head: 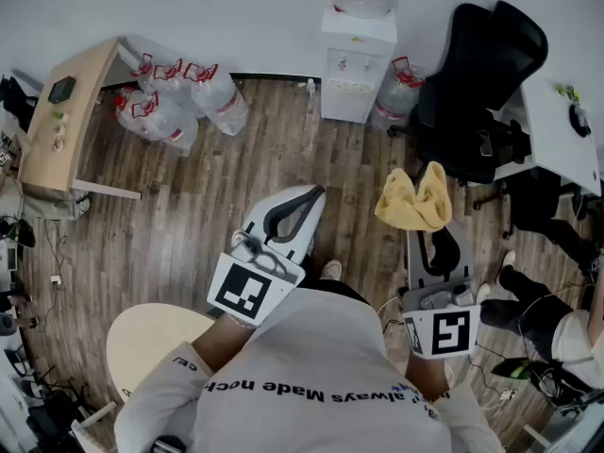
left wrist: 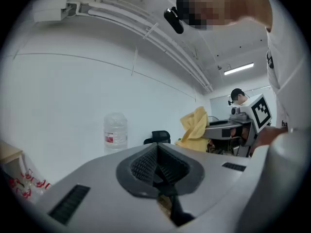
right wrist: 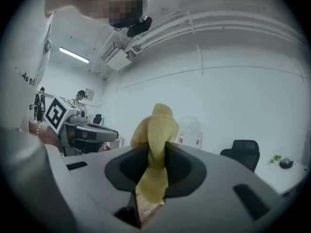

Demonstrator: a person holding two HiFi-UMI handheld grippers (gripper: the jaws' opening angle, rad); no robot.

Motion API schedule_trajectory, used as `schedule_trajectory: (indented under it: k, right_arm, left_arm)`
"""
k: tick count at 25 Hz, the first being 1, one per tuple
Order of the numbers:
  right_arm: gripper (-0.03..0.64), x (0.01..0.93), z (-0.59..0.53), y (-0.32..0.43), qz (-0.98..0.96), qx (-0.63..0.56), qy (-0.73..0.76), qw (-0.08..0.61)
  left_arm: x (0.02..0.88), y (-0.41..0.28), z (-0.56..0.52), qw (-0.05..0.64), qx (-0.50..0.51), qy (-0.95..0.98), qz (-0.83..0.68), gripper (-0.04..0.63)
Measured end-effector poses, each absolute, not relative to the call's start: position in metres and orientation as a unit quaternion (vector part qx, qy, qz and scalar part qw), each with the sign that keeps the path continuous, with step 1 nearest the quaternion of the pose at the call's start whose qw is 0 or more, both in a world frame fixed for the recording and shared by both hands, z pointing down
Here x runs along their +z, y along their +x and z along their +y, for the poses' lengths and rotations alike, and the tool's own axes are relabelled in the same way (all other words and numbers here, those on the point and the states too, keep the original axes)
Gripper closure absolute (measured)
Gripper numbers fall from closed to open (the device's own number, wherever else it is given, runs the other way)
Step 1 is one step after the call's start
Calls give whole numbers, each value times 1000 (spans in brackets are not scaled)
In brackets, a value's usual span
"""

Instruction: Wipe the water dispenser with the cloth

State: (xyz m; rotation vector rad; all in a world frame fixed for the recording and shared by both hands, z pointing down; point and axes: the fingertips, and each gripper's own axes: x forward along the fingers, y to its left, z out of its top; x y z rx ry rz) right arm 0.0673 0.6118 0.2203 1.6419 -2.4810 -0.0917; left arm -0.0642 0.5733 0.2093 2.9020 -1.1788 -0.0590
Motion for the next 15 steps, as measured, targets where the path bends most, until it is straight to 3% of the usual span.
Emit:
schedule_trajectory:
  k: [15]
  right_arm:
    - [514, 210, 545, -9, -830, -33, 553, 64]
  left_arm:
    - [208, -134, 514, -11, -12, 932, -362, 575]
